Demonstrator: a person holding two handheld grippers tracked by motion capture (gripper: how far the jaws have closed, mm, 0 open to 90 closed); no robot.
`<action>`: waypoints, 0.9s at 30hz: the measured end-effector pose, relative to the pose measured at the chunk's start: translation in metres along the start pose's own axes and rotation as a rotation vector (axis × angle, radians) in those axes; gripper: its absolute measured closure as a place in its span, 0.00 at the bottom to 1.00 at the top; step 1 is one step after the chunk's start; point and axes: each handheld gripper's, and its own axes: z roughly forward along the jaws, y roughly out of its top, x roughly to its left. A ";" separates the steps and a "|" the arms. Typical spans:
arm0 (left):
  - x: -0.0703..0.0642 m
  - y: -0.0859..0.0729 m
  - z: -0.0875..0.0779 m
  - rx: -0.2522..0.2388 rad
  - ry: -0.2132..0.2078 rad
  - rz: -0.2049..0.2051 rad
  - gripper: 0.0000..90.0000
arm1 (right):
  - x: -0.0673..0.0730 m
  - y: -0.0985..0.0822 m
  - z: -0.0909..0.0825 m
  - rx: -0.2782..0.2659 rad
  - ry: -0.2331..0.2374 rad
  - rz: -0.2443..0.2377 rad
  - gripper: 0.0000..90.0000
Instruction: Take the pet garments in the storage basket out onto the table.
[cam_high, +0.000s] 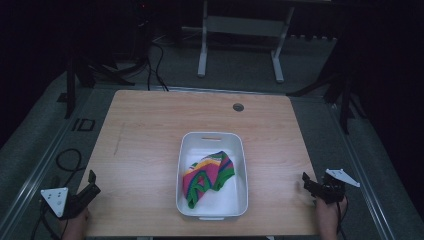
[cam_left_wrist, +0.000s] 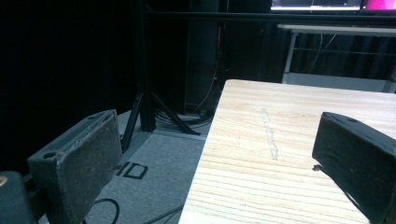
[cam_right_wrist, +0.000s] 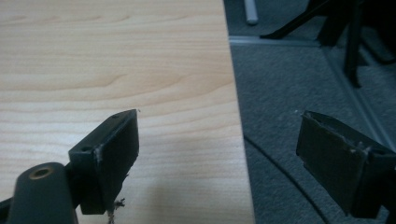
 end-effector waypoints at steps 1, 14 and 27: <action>0.000 0.000 0.000 0.001 -0.001 0.001 0.02 | 0.000 0.000 0.000 0.002 0.018 -0.002 0.15; 0.001 0.000 0.000 0.003 -0.004 -0.003 0.02 | 0.000 0.001 0.004 0.077 0.208 -0.097 0.17; 0.002 0.000 0.000 0.000 -0.010 -0.018 0.02 | 0.006 0.007 0.011 0.206 0.622 -0.375 0.15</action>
